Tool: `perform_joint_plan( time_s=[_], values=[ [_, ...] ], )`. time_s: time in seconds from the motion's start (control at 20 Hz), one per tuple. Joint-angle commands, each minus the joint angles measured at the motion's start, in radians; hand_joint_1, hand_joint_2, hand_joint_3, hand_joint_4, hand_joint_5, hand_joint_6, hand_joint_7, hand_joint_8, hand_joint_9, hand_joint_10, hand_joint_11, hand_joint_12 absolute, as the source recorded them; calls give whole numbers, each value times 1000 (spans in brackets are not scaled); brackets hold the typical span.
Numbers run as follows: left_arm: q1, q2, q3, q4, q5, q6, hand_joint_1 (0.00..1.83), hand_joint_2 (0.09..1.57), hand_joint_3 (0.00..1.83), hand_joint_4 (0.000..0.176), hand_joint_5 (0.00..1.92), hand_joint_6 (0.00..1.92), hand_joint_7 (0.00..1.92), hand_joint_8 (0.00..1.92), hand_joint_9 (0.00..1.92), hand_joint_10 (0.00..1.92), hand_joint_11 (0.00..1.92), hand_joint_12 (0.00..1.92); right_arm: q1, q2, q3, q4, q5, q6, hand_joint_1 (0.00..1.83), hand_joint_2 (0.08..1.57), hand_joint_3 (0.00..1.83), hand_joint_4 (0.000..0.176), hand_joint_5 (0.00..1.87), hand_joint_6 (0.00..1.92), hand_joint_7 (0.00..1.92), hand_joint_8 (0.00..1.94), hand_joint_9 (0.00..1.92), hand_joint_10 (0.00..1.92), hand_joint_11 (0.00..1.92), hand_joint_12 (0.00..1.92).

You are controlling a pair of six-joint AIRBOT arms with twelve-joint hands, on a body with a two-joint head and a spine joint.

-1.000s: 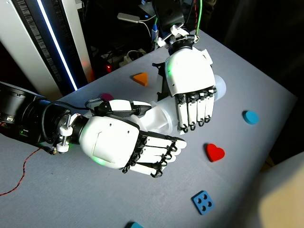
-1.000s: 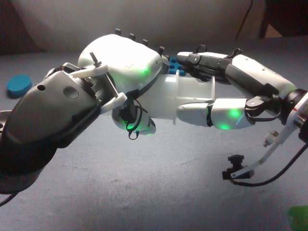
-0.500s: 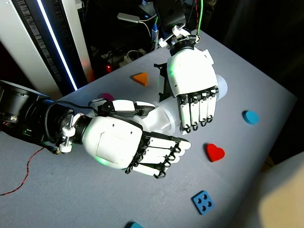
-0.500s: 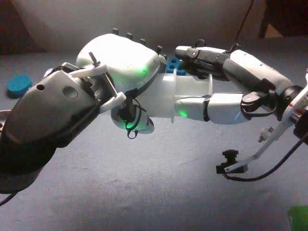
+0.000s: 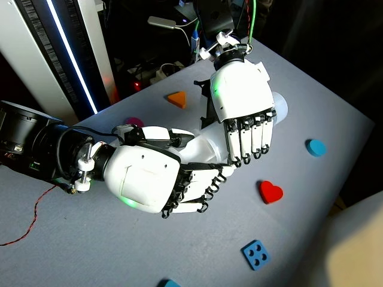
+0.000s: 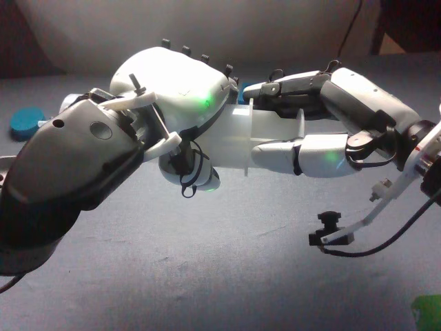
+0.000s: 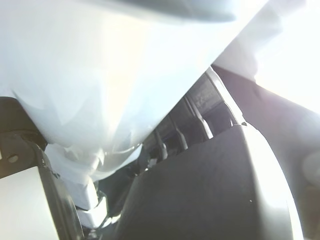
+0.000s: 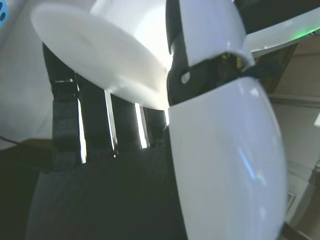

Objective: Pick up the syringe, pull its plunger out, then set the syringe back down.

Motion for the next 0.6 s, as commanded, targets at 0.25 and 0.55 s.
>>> perform_joint_plan(
  time_s=[0.25,0.55],
  values=[
    [-25,4,-1,71,-59,-8,1382,1096,1,0,963,899,1019,956,930,1164,886,1011,6,4,1,-41,-110,7,1391,1089,0,0,885,885,1086,790,1044,1126,1004,1115],
    [-28,4,0,71,-59,-8,1371,1114,0,0,961,1052,968,855,889,1222,860,987,4,16,-6,-41,-129,-11,1392,1065,0,0,945,831,1146,684,1079,1070,1078,1002]
  ],
)
